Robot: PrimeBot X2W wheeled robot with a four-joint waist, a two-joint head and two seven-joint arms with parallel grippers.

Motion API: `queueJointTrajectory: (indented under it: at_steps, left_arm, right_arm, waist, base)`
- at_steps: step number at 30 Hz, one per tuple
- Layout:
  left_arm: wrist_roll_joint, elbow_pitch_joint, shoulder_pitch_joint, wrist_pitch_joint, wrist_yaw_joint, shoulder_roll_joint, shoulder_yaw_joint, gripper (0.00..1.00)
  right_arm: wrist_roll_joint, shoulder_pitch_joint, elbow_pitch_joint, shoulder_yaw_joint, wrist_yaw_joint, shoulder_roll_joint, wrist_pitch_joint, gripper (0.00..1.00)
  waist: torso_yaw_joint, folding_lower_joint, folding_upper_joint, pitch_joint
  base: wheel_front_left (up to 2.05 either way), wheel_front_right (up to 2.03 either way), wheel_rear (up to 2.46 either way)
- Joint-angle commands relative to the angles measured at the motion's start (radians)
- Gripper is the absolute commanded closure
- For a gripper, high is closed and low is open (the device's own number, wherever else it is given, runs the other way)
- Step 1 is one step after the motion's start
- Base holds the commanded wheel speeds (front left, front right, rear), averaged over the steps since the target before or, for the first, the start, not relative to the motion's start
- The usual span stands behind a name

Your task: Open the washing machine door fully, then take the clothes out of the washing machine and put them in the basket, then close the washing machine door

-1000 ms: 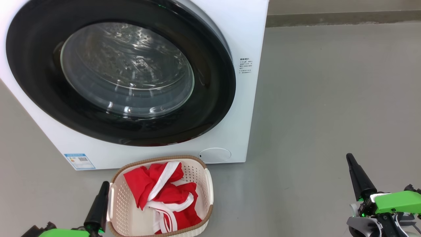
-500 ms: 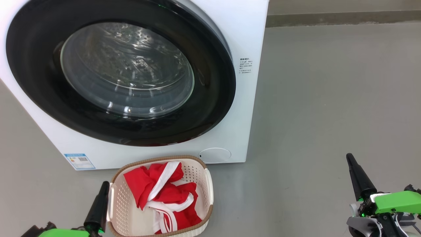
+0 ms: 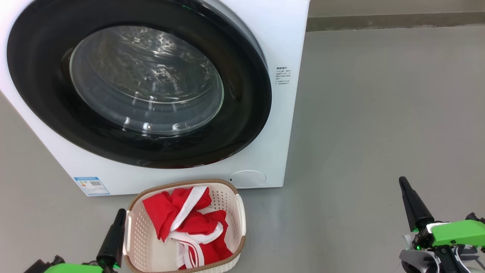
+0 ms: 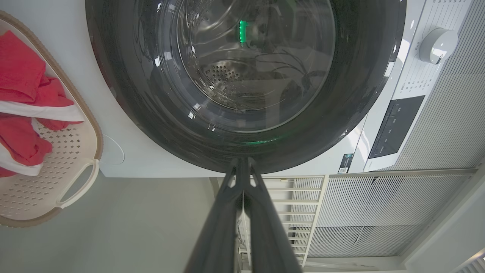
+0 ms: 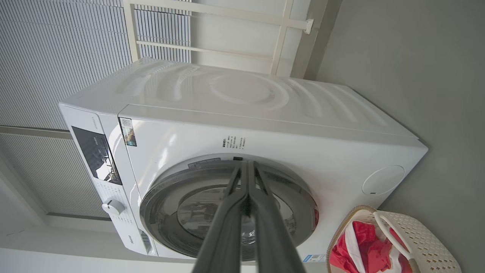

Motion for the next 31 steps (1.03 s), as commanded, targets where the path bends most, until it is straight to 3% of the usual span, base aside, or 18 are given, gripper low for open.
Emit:
queueJointTrajectory:
  at_steps: [1, 31]
  left_arm:
    - [0.007, -0.02, -0.041, 0.004, -0.007, 0.012, 0.037, 1.0]
    - [0.009, -0.02, -0.042, 0.006, -0.007, 0.01, 0.04, 1.0]
  right_arm:
    - [0.001, -0.043, -0.029, 0.015, -0.001, -0.005, 0.005, 1.0]
    - [0.0, -0.043, -0.029, 0.013, -0.001, -0.005, 0.006, 1.0]
  waist:
    - [0.0, 0.0, 0.0, 0.0]
    - [0.0, 0.0, 0.0, 0.0]
  base:
    - [0.0, 0.0, 0.0]
    - [0.0, 0.0, 0.0]
